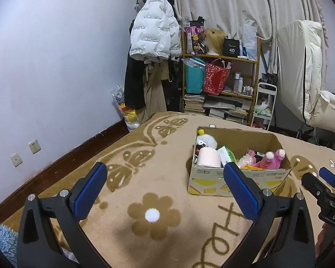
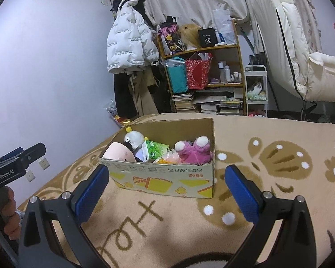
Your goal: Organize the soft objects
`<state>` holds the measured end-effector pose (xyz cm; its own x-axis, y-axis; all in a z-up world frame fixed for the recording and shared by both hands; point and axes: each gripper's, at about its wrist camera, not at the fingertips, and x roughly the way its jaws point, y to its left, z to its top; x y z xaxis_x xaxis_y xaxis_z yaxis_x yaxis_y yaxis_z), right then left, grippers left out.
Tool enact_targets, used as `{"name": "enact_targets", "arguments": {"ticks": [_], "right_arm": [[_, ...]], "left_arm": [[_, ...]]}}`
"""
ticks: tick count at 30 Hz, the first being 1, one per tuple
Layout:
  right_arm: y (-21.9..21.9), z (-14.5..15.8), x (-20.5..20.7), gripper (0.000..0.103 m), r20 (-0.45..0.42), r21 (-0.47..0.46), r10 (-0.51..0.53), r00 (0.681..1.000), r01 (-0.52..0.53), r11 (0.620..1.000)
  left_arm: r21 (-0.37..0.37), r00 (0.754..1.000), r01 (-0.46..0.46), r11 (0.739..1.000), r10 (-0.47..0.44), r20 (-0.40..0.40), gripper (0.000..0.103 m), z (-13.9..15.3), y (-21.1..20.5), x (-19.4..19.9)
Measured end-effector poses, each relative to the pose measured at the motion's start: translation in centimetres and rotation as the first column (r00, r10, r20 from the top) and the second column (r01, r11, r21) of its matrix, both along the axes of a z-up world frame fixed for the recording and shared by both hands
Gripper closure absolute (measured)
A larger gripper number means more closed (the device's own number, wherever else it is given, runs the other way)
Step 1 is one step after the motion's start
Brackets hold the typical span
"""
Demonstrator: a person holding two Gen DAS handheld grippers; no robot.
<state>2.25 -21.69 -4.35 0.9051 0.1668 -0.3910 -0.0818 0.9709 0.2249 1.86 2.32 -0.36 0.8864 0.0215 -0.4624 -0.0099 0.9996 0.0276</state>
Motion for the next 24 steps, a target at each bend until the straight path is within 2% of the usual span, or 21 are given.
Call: {"name": "enact_targets", "arguments": {"ticks": [24], "right_arm": [[0.3, -1.0, 0.1, 0.0, -0.007, -0.013, 0.006, 1.0, -0.006, 1.0]], "left_arm": [[0.061, 0.999, 0.044, 0.997, -0.043, -0.017, 0.0, -0.5, -1.6, -0.1]]}}
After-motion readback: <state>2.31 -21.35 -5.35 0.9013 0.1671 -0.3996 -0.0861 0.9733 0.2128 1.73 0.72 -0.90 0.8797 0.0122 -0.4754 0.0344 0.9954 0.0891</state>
